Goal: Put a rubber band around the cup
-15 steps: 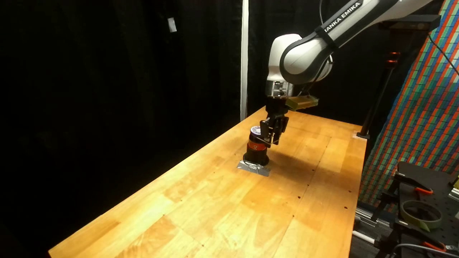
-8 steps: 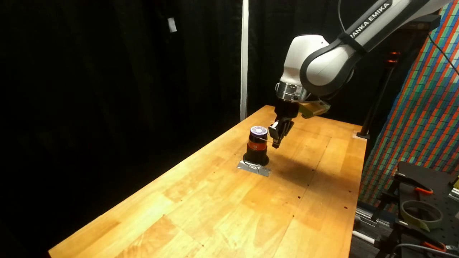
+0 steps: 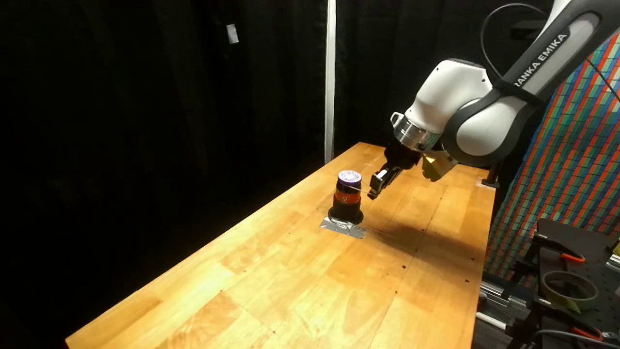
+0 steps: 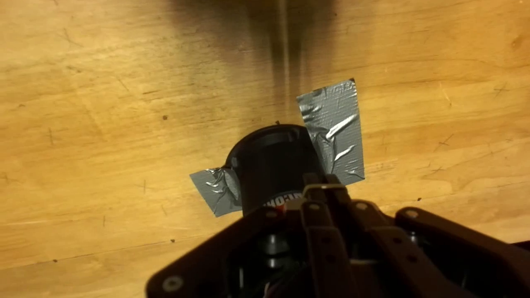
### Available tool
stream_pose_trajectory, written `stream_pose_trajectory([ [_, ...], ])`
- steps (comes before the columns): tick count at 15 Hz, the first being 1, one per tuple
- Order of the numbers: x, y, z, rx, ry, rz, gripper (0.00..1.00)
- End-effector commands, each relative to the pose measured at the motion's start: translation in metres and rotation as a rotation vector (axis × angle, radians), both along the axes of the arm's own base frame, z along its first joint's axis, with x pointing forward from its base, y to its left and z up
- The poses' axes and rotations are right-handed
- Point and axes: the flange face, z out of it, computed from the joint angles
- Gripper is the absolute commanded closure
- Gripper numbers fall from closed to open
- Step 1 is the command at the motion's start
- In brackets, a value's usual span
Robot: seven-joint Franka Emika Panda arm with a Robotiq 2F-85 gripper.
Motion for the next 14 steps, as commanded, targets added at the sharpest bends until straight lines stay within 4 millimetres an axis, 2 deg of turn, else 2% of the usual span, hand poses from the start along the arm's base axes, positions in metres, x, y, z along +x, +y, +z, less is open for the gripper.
stream_pose_trajectory([
  [1,-0.023,-0.007,0.002,-0.010,-0.117,-0.017,0.90],
  [5,-0.032,-0.015,0.000,-0.010,-0.253,-0.053,0.90],
  [14,-0.055,0.000,-0.007,0.059,-0.423,-0.089,0.90],
])
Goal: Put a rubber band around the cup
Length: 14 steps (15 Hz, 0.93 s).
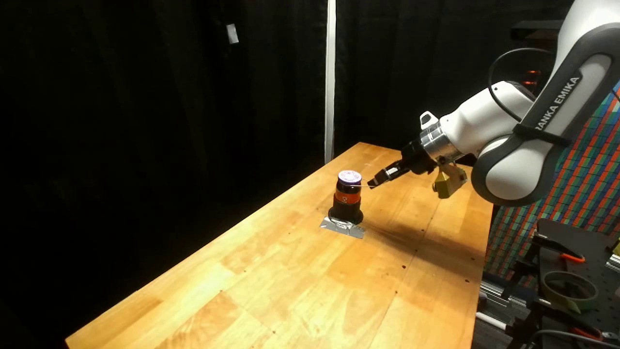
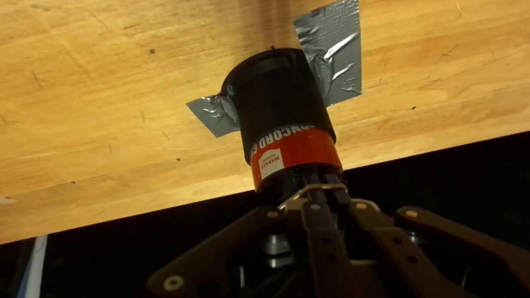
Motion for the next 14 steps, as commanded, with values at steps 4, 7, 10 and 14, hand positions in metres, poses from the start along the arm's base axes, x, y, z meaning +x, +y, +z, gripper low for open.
stream_pose_trajectory([
  [4,-0.016,0.000,-0.009,0.028,-0.114,-0.023,0.90],
  [7,-0.018,-0.003,-0.014,0.037,-0.138,-0.033,0.90],
  [10,-0.021,-0.006,-0.016,0.051,-0.175,-0.044,0.90],
  [14,-0.026,-0.006,-0.017,0.089,-0.229,-0.057,0.90],
])
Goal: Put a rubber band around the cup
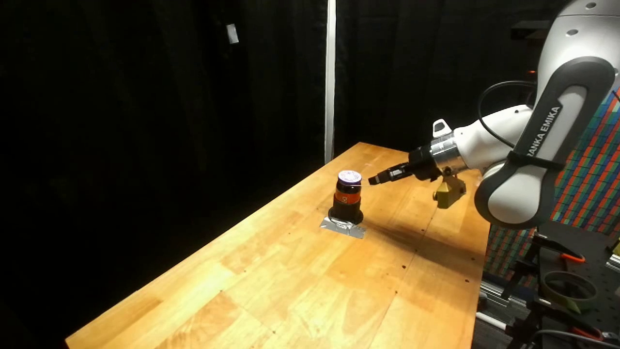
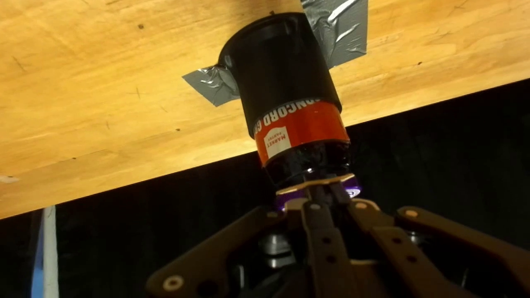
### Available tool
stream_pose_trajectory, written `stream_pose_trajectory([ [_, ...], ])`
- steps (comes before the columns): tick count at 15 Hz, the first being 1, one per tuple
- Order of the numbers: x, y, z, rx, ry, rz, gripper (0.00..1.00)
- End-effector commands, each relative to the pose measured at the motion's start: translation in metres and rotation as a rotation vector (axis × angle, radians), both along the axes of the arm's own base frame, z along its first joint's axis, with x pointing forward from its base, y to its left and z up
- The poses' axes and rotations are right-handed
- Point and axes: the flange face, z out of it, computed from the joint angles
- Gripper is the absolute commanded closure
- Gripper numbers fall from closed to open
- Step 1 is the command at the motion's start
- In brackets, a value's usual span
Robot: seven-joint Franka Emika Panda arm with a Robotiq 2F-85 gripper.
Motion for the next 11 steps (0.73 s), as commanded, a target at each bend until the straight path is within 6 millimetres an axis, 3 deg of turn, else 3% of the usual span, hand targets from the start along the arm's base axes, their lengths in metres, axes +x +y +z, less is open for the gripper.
stream_pose_trajectory([
  [1,-0.011,0.000,0.000,0.040,-0.065,-0.014,0.90],
  [6,-0.019,-0.002,-0.005,0.058,-0.079,-0.021,0.89],
  [7,-0.020,-0.002,-0.007,0.069,-0.046,-0.027,0.64],
  [8,-0.016,-0.001,-0.009,0.043,-0.046,-0.024,0.64],
  [9,-0.016,-0.002,-0.010,0.044,-0.040,-0.026,0.85],
  [11,-0.016,-0.002,-0.011,0.044,-0.036,-0.026,0.69],
])
